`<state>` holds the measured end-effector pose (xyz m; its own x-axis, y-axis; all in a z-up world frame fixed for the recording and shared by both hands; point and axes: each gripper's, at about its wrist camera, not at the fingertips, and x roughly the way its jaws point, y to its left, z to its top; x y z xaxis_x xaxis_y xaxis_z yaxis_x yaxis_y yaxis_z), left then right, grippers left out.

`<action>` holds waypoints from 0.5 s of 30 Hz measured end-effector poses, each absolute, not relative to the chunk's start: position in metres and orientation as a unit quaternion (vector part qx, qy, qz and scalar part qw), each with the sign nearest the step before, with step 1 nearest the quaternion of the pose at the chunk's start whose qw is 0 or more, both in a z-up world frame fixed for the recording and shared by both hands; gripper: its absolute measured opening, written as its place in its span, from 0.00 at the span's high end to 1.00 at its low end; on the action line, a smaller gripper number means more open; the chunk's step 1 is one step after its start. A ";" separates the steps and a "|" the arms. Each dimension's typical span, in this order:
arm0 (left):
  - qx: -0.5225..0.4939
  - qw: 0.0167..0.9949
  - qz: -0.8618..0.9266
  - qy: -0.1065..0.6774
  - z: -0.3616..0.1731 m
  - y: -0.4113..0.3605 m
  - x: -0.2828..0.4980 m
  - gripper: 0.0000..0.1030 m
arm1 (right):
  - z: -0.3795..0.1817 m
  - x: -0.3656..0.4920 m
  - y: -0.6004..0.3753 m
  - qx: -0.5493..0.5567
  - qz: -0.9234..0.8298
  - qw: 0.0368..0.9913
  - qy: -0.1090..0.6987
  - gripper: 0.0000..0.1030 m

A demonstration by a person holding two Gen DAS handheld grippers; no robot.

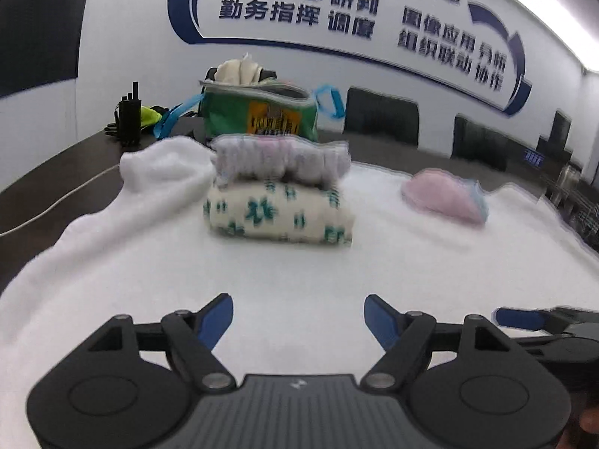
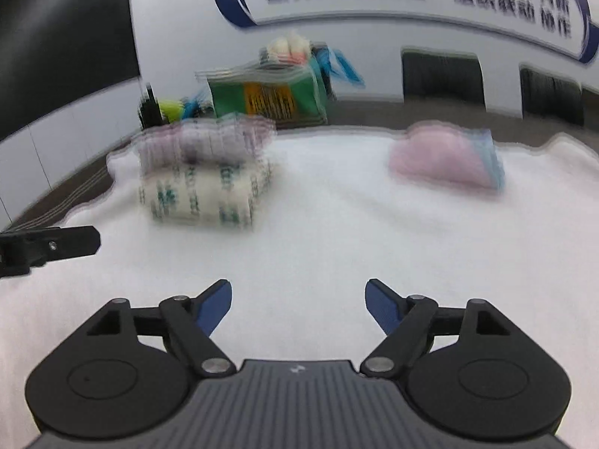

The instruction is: Fold clothes

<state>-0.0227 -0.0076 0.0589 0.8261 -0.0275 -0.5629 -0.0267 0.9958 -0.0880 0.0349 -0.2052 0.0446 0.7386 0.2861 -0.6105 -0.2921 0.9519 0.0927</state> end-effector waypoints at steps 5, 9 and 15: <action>-0.034 0.948 0.027 0.316 0.041 -0.017 -0.014 0.24 | 0.025 0.012 -0.195 -0.044 0.119 0.936 0.327 0.01; -0.022 0.943 0.022 0.332 0.024 -0.022 -0.011 0.21 | 0.019 0.014 -0.198 -0.040 0.098 0.935 0.339 0.01; -0.014 0.942 0.034 0.333 0.016 -0.024 -0.016 0.10 | 0.014 0.010 -0.203 -0.029 0.095 0.934 0.343 0.00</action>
